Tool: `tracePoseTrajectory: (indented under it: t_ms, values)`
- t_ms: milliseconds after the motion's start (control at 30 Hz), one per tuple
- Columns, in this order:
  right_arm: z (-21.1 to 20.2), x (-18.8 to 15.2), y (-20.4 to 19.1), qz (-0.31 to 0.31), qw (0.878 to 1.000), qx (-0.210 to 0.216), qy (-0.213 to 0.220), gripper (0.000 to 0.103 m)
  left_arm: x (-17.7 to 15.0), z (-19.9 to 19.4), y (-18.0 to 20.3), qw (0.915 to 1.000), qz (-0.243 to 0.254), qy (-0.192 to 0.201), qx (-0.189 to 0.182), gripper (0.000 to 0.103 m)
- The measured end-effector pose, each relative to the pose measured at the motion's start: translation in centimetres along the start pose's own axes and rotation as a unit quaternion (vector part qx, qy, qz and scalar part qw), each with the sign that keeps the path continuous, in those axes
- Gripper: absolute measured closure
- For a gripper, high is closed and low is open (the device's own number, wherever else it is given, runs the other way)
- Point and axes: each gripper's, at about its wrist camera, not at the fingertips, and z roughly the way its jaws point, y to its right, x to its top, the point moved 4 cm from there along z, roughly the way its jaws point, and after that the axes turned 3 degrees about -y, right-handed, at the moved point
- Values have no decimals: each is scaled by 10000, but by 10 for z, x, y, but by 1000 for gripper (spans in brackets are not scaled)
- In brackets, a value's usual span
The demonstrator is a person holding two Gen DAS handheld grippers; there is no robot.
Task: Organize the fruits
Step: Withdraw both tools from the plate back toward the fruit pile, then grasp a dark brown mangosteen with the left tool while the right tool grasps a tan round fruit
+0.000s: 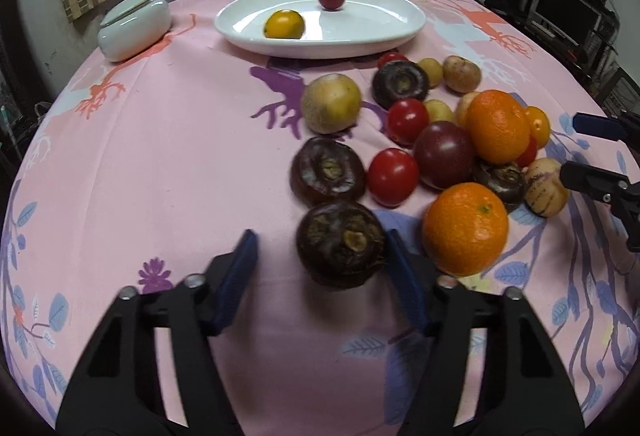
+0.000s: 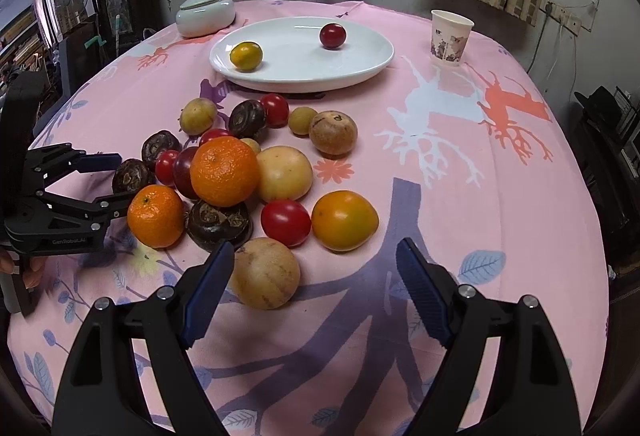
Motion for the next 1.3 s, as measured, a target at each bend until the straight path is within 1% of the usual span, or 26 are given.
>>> tracePoseTrajectory:
  t_ms: [67,133,233,300,367,433,567,633,733,767,800,833,867,933,1133,1300]
  values:
    - [0,0,-1,-25,10000,-26,2,20,0,-2,5,9999,111,18,-61,58]
    - [0,0,-1,-25,10000,-29,-4,20,0,-2,6,9999,132,31,-21,58]
    - [1,-3,-4,-103,9999,-34,-84,20,1,-3,4,10000,39,6,-59,58]
    - [0,-7,-10,-289,9994,-3,-178,20,2,-4,2,9999,-55,7,-105,58]
    - [-2,-10,-16,-513,9984,-77,-221,20,3,-6,0,9999,-122,44,-105,58]
    - [-1,-13,-20,-611,9978,-78,-256,20,4,-8,0,9998,-153,74,-144,58]
    - [10,-14,-21,-495,9982,2,-337,20,3,-5,2,9994,-173,-52,-289,58]
    - [16,-15,-22,-456,9982,27,-386,21,3,-3,2,9994,-182,-83,-283,58]
    - [22,-14,-25,-429,9984,60,-354,32,3,-3,2,9993,-209,-74,-288,58]
    - [24,-14,-27,-441,9983,51,-374,40,3,-3,2,9993,-214,-68,-287,58]
    - [27,-15,-30,-468,9980,23,-422,46,3,-3,3,9994,-203,-61,-275,58]
    - [28,-16,-31,-475,9980,50,-425,55,3,-3,3,9995,-185,-57,-258,58]
    - [27,-15,-35,-514,9979,23,-390,61,3,-3,4,9995,-174,-52,-245,58]
    - [25,-16,-39,-618,9974,-81,-355,61,3,-2,3,9996,-169,-24,-227,57]
    - [19,-15,-38,-647,9974,32,-307,61,4,-3,2,9994,-230,1,-261,58]
    - [12,-11,-31,-519,9985,70,-179,61,6,-10,-1,9992,-291,103,-268,59]
